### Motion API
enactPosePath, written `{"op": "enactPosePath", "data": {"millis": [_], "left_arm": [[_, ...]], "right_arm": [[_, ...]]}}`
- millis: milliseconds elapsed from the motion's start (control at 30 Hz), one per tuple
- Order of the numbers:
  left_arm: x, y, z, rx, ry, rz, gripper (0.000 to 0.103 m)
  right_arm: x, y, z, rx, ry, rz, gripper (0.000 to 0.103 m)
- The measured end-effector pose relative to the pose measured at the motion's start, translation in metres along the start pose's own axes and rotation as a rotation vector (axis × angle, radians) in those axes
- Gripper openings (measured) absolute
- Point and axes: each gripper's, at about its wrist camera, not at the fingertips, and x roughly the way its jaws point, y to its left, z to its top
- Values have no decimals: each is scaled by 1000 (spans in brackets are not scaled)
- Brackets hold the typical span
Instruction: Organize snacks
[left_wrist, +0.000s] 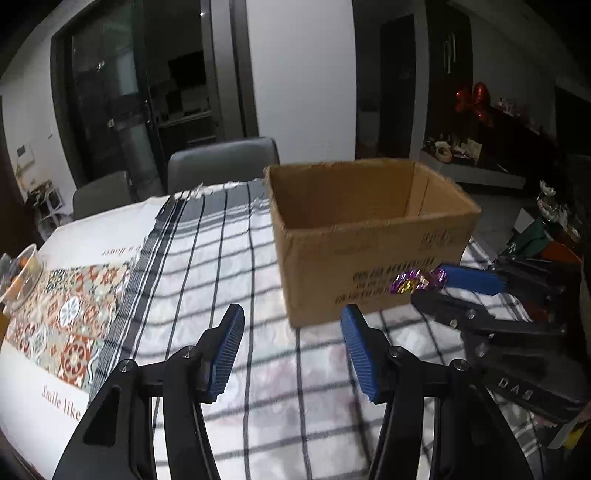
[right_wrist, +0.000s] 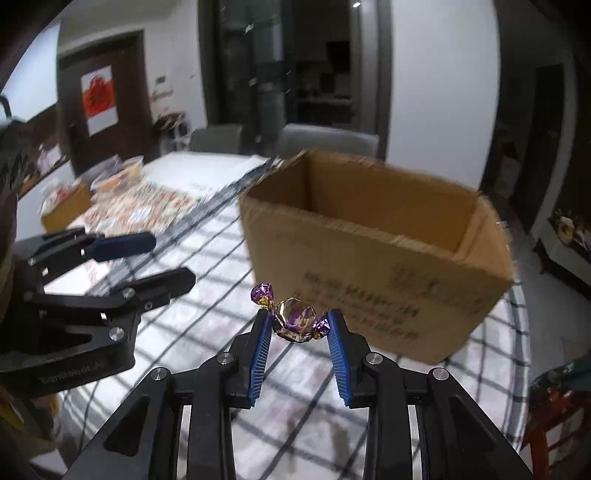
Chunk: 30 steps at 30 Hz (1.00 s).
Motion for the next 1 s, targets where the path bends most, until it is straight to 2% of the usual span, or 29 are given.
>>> {"op": "enactPosePath", "data": {"millis": [333, 533, 633, 867, 1000], "left_arm": [[12, -8, 47, 0, -37, -43, 54], [24, -9, 66, -8, -45, -45, 55], [28, -8, 68, -5, -51, -27, 56], [26, -10, 62, -2, -56, -11, 57], [12, -11, 60, -11, -76, -11, 58]], "right_arm": [[-19, -37, 50, 65, -127, -96, 33], [-5, -60, 72, 99, -141, -147, 36], [3, -67, 75, 102, -126, -167, 46], [-3, -62, 67, 91, -122, -176, 47], [-21, -53, 59, 89, -135, -175, 47]]}}
